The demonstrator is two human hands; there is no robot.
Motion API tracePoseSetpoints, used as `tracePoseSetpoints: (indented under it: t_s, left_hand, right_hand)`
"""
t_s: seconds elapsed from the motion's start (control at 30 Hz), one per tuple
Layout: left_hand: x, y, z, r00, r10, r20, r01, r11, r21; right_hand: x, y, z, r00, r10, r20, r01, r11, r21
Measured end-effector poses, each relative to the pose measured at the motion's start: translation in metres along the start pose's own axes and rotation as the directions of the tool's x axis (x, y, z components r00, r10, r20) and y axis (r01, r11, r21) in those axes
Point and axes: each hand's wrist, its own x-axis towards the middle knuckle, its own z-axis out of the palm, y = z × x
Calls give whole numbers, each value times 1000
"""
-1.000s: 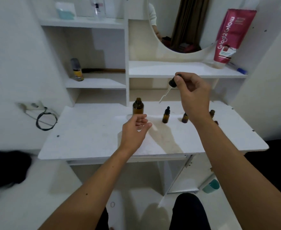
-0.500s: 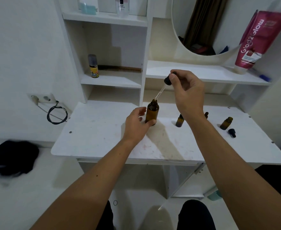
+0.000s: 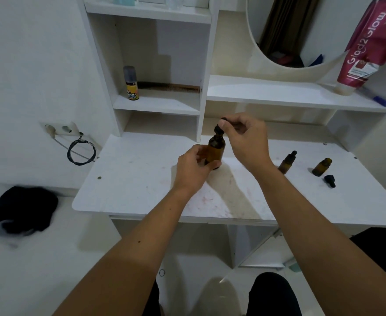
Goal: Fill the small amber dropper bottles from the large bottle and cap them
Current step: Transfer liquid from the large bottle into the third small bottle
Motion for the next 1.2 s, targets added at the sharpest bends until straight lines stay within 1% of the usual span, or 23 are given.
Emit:
tracePoseSetpoints:
  t_s: [0.1,0.27,0.57,0.8,0.93,1.1,1.2]
  left_hand:
    - [0,0,0,1000,1,-6,-1,1000,-1]
    - [0,0,0,1000,5,-4,-5,1000,-1]
    - [-3,5,-1,1000,16,-6,-16,1000,2]
    - [-4,6,-1,1000,15,-9,-15,999,42]
    - [-5,6,1,1000,11,-14,-10,998,54]
    - [-7,7,4,999,-9,-47,11,999,31]
    - [-13,6,4,995,-9,-100,7,1000,-17]
  right_hand:
    - [1,2,2,999,38,-28,-38,999,-14]
    - [1,3,5,998,51,-31,-52,998,-32]
    - [-2,1,5,1000,14,27,-11,995,-99]
    - [-4,-1,4,1000,25,11,-24,997,-74]
    - [-2,-7,-1,999,31,-17,-31,999,-8]
    - [1,-22,-13,996,-37,-82,41,998,51]
    - [3,-31,-21,992,-61,-112,70,994,81]
